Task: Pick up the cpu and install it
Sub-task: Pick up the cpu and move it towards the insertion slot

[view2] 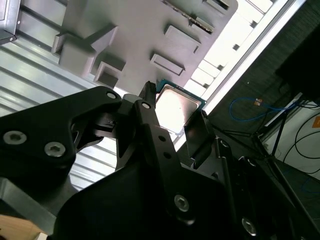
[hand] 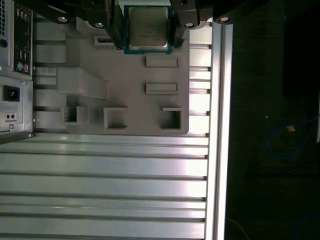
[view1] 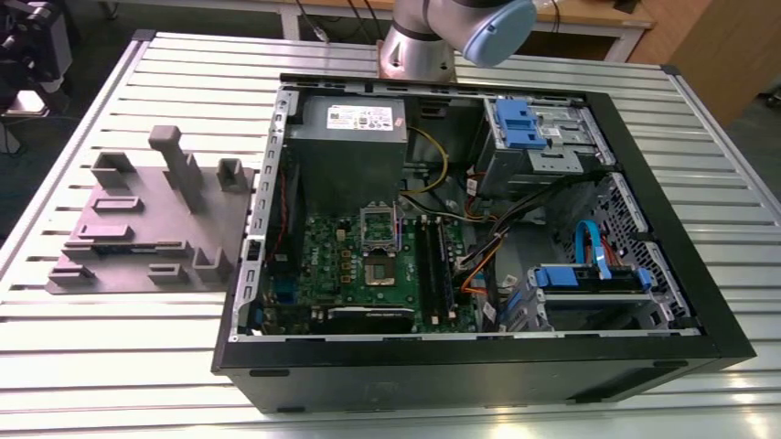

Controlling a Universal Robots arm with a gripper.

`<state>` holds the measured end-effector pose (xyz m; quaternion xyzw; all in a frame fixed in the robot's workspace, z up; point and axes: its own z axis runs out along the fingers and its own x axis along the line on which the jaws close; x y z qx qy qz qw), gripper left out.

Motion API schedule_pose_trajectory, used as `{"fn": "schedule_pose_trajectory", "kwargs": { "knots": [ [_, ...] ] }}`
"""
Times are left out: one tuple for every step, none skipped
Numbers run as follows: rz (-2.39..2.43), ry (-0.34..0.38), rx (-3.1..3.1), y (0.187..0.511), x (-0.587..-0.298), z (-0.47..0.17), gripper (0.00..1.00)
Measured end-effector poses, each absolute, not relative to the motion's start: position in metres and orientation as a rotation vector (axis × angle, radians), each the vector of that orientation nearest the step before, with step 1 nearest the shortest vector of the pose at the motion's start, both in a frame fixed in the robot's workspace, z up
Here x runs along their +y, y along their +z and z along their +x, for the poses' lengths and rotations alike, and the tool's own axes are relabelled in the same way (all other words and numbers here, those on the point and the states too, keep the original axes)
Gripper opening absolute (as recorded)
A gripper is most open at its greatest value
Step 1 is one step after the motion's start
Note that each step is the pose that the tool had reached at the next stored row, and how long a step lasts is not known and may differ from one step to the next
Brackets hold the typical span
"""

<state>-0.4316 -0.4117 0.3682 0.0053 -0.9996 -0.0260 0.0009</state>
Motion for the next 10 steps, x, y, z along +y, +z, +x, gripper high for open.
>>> {"fn": "schedule_pose_trajectory", "kwargs": {
  "knots": [
    [0.016,-0.082,-3.139,0.3682,-0.4117,-0.4310,0.47],
    [0.016,-0.082,-3.139,0.3682,-0.4117,-0.4304,0.47],
    [0.017,-0.082,-3.139,0.3681,-0.4117,-0.4298,0.47],
    [0.017,-0.082,-3.139,0.3682,-0.4117,-0.4292,0.47],
    [0.017,-0.082,-3.139,0.3682,-0.4117,-0.4286,0.47],
    [0.017,-0.082,-3.139,0.3682,-0.4117,-0.4280,0.47],
    [0.017,-0.082,-3.139,0.3682,-0.4117,-0.4274,0.47],
    [0.017,-0.082,-3.139,0.3682,-0.4117,-0.4267,0.47],
    [0.017,-0.082,-3.139,0.3682,-0.4117,-0.4261,0.47],
    [0.017,-0.082,-3.139,0.3682,-0.4117,-0.4255,0.47]
  ]
}}
